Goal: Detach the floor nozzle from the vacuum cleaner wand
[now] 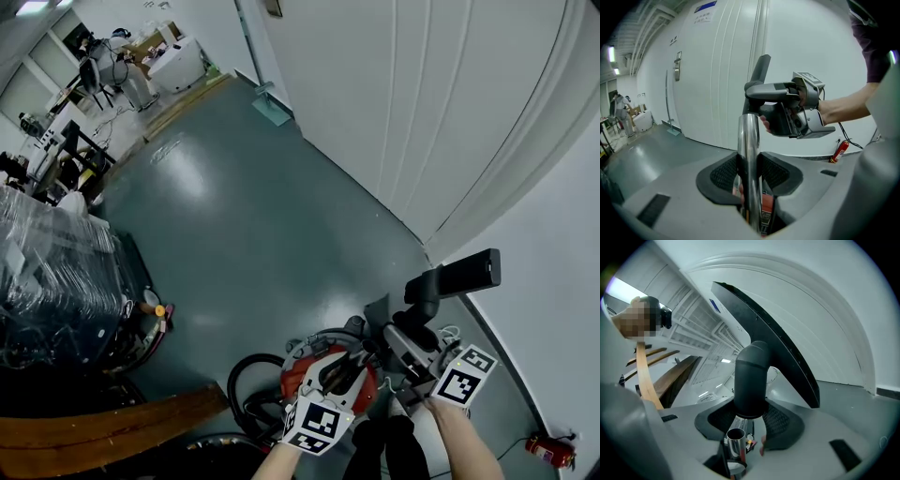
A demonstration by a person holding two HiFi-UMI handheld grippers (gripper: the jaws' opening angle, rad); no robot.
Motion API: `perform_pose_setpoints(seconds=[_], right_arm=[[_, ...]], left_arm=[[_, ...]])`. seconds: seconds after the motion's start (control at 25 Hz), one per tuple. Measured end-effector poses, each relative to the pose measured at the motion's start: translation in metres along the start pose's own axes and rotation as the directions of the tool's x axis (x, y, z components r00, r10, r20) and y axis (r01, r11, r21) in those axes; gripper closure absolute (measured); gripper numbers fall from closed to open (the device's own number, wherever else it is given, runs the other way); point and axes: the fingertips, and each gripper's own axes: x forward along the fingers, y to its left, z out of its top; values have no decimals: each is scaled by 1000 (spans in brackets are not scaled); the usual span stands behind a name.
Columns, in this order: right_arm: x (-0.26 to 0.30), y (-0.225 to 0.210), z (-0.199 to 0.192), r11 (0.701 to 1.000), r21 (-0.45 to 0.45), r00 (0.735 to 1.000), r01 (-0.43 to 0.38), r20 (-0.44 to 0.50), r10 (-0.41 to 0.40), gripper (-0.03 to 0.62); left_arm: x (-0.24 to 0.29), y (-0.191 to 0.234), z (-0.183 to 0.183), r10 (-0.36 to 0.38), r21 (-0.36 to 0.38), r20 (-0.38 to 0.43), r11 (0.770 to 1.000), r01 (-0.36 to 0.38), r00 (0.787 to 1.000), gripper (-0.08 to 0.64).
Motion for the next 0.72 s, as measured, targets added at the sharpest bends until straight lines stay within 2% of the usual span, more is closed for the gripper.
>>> perform_pose_setpoints(seconds=[0.12,0.32,0.52,0.64,0.72], right_arm=[[-1,6,5,1000,-26,1000,-5,-13,5,408],[-7,29,22,998,-53,999,-28,-30,26,408],[-16,63,49,996,-75,998,-49,-37,47,408],[-22,87,64,993,-98,997,-70,-47,66,408],[-26,101,73,990,-116,996,-79,-55,73,408]], left_arm=[[-6,0,14,2,-17,41,1000,-2,999,407],[-25,-2,57,18,-61,124,998,-10,992,396],[-61,-3,112,46,-160,219,987,-10,975,397],[-82,-6,141,75,-222,278,975,-11,958,443],[-94,-6,155,97,-236,299,971,-25,949,463]])
